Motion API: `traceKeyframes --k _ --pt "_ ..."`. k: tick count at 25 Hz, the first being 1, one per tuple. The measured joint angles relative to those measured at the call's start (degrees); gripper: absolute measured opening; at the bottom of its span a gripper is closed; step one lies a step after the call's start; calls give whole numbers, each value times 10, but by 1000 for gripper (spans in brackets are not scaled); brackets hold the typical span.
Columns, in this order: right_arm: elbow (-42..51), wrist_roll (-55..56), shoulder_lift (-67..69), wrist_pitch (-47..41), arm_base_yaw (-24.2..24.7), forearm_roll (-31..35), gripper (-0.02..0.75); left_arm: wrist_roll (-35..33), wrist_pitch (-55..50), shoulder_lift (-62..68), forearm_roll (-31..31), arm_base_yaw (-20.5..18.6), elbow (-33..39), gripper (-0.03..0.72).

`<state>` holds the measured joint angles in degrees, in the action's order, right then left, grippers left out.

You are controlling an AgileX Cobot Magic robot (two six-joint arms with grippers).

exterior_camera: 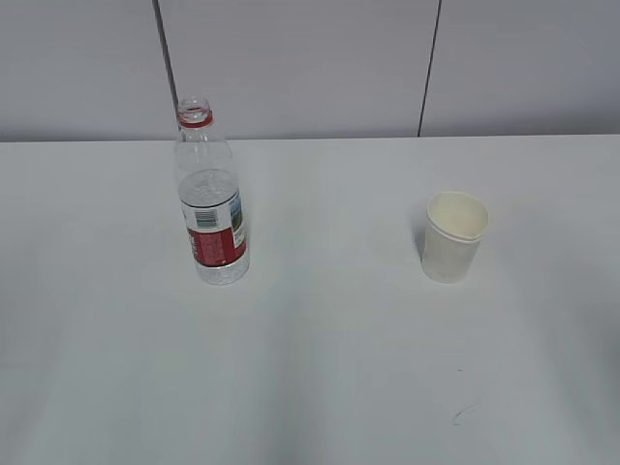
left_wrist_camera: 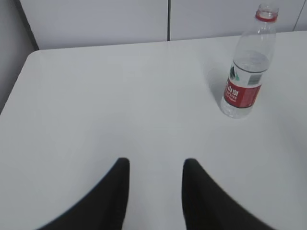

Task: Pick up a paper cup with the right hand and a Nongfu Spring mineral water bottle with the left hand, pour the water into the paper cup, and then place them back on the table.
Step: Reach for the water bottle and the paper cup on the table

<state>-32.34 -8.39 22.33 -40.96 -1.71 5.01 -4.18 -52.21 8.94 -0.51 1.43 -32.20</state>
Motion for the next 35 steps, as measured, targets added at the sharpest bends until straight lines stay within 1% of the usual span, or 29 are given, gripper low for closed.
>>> traceKeyframes --k 3,6,11,15,19,21,23,24,27,29,32,35 --pt "0 0 56 94 0 0 587 -29 77 78 -38 2 -1 239" --pt "0 0 104 178 0 1 587 -53 187 142 -71 12 -1 239" --pt "0 0 179 271 0 2 588 -65 347 240 -81 19 8 239" --pt "24 0 227 365 0 2 587 -75 471 312 -81 21 47 239" --pt "89 5 263 478 1 2 587 -76 611 371 -79 49 105 239" --pt "123 17 278 526 1 -1 587 -76 675 396 -78 75 125 239" --pt "151 49 291 575 -1 -28 587 -76 716 427 -78 100 134 239" --pt "164 76 299 598 -3 -59 587 -76 729 441 -78 114 137 239" --pt "195 151 325 667 -7 -180 587 -76 768 485 -78 152 140 239" --pt "207 187 347 697 -7 -241 587 -77 797 508 -76 165 140 239" --pt "210 207 391 726 -7 -269 588 -77 822 523 -76 168 140 239" --pt "210 209 442 772 -7 -274 588 -77 830 526 -76 168 140 239"
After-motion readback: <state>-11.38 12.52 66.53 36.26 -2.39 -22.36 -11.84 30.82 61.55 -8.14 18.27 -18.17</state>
